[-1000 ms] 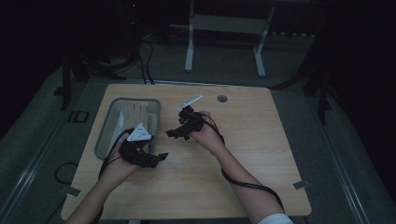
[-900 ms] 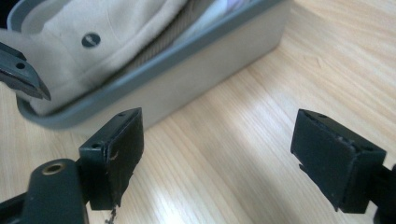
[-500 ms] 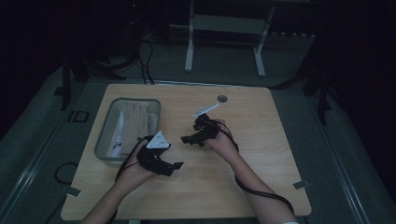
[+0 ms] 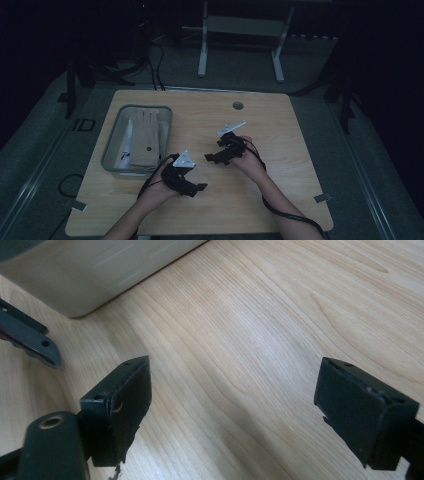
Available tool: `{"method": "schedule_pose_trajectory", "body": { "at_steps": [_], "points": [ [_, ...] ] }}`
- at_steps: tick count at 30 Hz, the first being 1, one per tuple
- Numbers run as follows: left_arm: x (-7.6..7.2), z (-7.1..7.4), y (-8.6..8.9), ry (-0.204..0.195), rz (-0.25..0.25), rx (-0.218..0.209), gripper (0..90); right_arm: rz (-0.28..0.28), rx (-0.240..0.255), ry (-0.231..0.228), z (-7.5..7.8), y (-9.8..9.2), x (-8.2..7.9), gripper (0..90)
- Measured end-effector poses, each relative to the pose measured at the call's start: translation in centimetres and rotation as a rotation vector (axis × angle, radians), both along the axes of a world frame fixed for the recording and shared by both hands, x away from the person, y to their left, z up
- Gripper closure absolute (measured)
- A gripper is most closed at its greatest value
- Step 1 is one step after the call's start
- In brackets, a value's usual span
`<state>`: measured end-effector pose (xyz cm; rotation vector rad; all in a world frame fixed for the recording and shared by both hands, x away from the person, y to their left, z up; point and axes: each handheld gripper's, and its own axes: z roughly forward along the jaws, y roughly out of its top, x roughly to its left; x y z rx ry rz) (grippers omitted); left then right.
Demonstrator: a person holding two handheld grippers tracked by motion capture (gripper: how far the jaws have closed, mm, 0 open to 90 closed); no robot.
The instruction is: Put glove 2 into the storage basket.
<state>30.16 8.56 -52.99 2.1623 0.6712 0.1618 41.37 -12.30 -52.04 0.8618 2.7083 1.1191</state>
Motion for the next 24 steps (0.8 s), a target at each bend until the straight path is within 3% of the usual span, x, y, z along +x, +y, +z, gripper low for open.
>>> {"method": "schedule_pose_trajectory", "body": {
  "at_steps": [4,14,24],
  "points": [
    [0.1,-0.8,-0.9,-0.006,-0.012,-0.008,16.1,0.006,0.029,-0.022,-0.8,-1.1,-0.5,15.3],
    [0.1,-1.7,-2.2,0.003,-0.054,-0.017,14.4,-0.001,0.007,-0.028,-2.3,-2.7,-1.2,14.4],
    [0.2,-2.2,-3.3,0.015,-0.068,-0.037,10.6,-0.013,-0.010,-0.078,-3.2,-4.6,-2.0,14.3]
  ]
}}
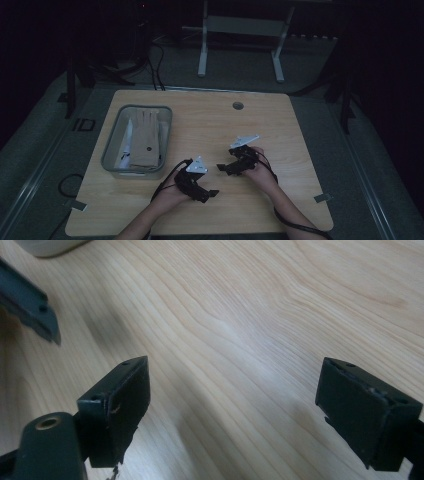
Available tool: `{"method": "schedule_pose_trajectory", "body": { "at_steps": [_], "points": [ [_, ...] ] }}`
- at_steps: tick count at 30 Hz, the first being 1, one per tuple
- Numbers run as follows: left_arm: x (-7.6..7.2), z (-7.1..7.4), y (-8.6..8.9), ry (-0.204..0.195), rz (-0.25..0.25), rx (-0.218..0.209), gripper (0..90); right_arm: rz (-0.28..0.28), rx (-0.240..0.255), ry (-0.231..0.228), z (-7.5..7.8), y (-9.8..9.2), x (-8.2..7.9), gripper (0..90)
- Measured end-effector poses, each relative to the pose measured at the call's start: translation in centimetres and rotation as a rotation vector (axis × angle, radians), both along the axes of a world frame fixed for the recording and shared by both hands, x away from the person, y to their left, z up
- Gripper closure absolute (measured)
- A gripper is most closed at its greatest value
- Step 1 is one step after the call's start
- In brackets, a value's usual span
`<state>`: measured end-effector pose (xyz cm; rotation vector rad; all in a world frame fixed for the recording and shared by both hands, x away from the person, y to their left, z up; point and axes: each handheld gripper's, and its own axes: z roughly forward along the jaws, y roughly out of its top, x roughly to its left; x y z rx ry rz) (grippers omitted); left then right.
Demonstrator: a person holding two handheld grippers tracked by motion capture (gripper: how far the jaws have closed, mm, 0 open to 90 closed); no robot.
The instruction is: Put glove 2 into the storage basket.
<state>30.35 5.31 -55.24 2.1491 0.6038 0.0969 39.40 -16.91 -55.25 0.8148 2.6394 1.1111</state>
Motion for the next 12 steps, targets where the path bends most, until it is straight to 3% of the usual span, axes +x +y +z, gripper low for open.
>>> {"method": "schedule_pose_trajectory", "body": {
  "at_steps": [4,12],
  "points": [
    [0.0,-0.2,-0.1,0.005,-0.011,0.004,10.7,-0.009,-0.010,-0.044,-0.3,-1.0,-0.3,14.3],
    [0.0,-0.5,-0.3,0.017,-0.031,-0.005,10.7,-0.013,0.009,-0.047,-0.9,-2.3,-0.6,14.6]
  ]
}}
